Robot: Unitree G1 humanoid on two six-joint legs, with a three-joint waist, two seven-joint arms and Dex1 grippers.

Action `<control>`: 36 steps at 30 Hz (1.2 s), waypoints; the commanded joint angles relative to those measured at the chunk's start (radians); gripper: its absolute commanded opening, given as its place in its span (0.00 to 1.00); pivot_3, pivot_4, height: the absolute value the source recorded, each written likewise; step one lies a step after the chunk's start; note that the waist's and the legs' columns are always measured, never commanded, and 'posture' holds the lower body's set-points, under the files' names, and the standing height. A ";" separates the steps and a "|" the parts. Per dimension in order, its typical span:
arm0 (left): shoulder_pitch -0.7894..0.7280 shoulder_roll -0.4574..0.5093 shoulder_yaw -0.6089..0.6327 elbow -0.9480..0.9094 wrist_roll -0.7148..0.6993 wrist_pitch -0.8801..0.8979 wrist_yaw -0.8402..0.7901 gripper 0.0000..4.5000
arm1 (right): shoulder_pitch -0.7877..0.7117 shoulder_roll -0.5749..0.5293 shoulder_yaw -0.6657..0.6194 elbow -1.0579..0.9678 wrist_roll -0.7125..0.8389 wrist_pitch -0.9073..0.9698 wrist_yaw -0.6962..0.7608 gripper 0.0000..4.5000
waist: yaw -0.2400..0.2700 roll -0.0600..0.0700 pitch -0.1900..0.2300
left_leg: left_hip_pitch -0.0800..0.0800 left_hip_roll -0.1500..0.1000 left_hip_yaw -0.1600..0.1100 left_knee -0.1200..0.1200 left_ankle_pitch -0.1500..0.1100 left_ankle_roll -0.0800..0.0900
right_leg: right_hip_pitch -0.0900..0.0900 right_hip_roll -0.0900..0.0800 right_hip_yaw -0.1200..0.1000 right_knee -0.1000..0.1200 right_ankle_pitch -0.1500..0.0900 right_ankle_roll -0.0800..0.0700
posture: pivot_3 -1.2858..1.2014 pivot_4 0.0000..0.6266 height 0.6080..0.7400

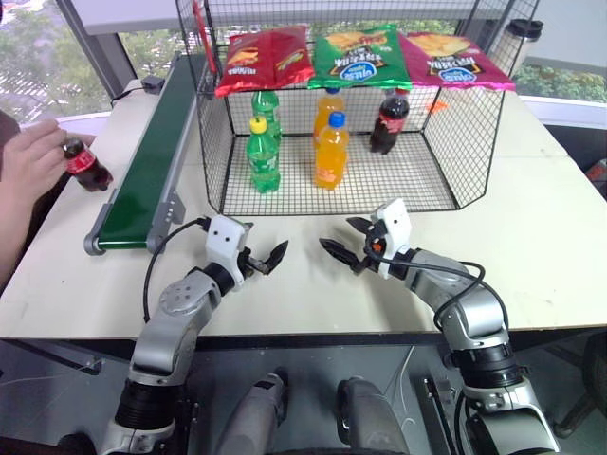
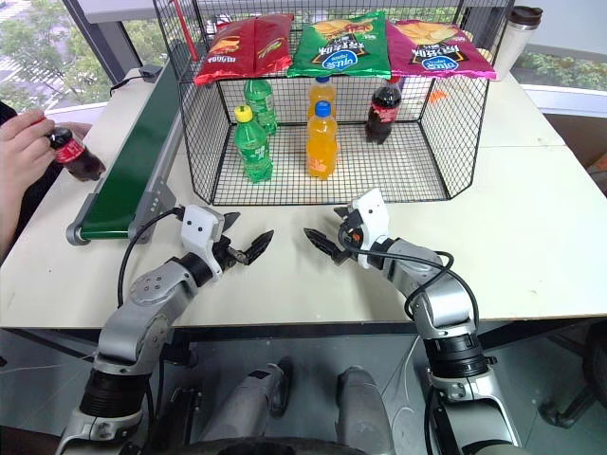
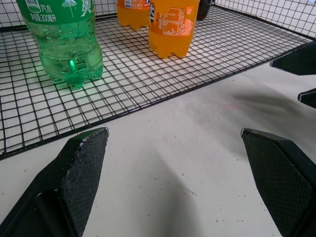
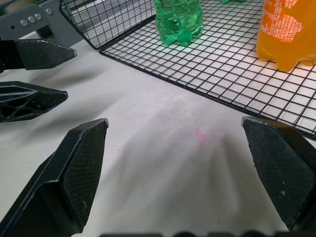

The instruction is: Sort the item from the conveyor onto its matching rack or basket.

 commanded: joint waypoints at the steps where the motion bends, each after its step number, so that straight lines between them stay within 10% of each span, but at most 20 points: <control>1: 0.005 0.007 0.005 -0.045 -0.004 -0.028 -0.009 1.00 | -0.013 -0.008 -0.004 -0.032 -0.001 -0.021 0.005 0.99 | 0.000 0.000 0.000 | 0.000 0.000 0.000 0.000 0.000 0.000 | 0.000 0.000 0.000 0.000 0.000 0.000 | 0.52 0.24 0.98; 36: 0.003 0.003 0.005 -0.039 0.012 -0.023 0.012 1.00 | -0.023 -0.013 -0.004 -0.042 0.005 -0.008 0.032 0.99 | 0.000 0.000 0.000 | 0.000 0.000 0.000 0.000 0.000 0.000 | 0.000 0.000 0.000 0.000 0.000 0.000 | 0.52 0.24 0.98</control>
